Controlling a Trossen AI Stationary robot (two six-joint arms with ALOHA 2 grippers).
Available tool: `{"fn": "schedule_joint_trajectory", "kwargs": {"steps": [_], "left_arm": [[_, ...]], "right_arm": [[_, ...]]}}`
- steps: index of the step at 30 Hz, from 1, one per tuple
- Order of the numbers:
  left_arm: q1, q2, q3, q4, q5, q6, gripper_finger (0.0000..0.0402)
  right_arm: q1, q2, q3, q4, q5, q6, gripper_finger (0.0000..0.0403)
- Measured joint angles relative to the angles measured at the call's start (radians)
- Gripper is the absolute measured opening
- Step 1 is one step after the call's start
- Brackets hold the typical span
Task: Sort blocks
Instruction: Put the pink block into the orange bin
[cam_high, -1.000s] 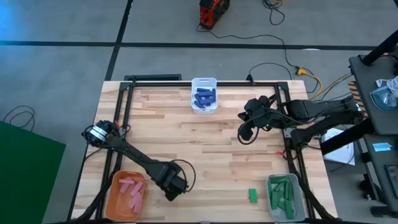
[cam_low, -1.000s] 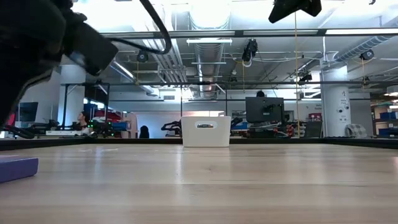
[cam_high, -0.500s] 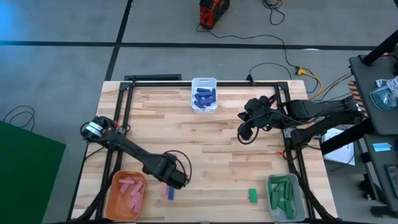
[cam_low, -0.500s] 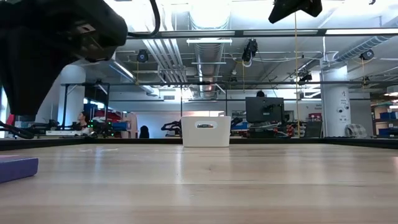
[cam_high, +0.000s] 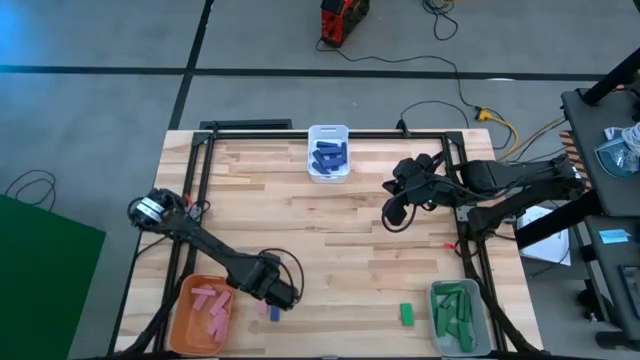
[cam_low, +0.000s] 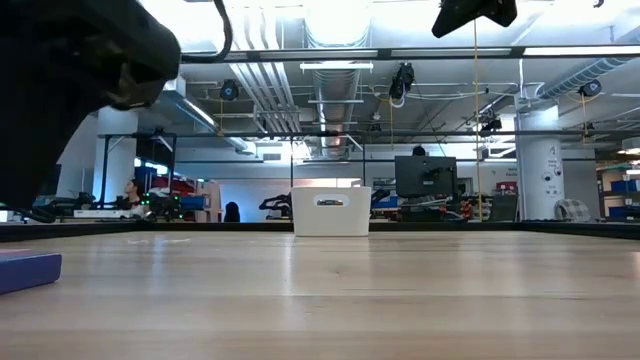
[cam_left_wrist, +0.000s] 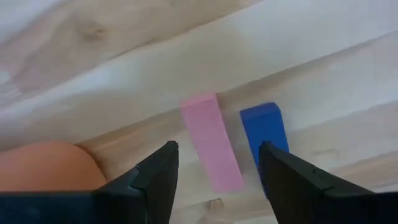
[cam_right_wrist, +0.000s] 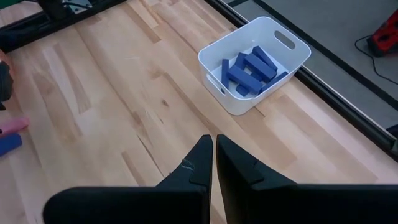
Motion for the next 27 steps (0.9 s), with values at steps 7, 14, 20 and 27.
{"fn": "schedule_joint_trajectory", "kwargs": {"steps": [7,14,20,27], "left_arm": [[-0.03,0.001,-0.048,0.024,-0.004,-0.061,0.0192],[-0.036,0.001,-0.069,0.114,-0.017,-0.061,0.0188],[-0.052,0.001,-0.084,0.116,-0.019,-0.074,0.0188],[-0.066,0.001,-0.122,0.18,-0.021,-0.084,0.0187]], "right_arm": [[0.0,0.0,0.0,0.0,0.0,-0.012,0.0013],[0.0,0.0,0.0,0.0,0.0,-0.014,0.0013],[0.0,0.0,0.0,0.0,0.0,-0.015,0.0013],[0.0,0.0,0.0,0.0,0.0,-0.024,0.0013]]}}
